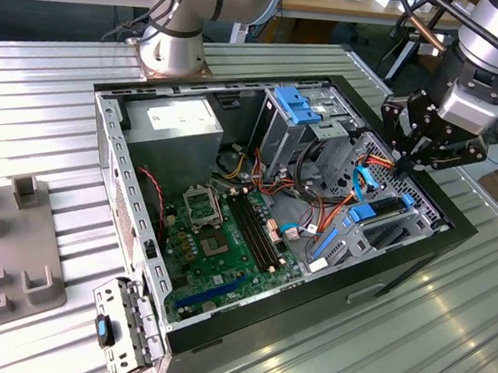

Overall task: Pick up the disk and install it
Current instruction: 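Insert the first disk wire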

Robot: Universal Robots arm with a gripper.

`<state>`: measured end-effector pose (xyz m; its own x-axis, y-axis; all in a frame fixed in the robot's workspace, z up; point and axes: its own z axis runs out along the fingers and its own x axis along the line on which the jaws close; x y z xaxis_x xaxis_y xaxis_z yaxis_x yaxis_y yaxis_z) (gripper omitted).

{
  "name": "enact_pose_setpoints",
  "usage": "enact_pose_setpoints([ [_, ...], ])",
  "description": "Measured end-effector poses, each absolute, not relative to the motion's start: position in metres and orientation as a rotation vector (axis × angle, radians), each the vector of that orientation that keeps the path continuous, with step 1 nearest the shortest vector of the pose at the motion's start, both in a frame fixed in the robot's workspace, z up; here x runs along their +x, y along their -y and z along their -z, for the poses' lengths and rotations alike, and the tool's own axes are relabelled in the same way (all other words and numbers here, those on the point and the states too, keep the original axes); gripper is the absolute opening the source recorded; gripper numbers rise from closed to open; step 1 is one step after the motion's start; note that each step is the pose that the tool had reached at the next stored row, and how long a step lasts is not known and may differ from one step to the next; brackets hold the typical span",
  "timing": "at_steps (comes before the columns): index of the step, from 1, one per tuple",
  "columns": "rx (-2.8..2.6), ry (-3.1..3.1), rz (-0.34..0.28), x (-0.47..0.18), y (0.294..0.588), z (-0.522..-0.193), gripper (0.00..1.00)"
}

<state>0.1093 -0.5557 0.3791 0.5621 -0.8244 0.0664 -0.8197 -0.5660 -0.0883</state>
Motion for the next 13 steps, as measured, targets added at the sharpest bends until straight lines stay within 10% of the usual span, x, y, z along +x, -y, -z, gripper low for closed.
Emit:
enact_pose_setpoints([
  [13, -2.507, -1.832, 0.164, 0.1092, 0.5557, -0.3783, 0.16],
])
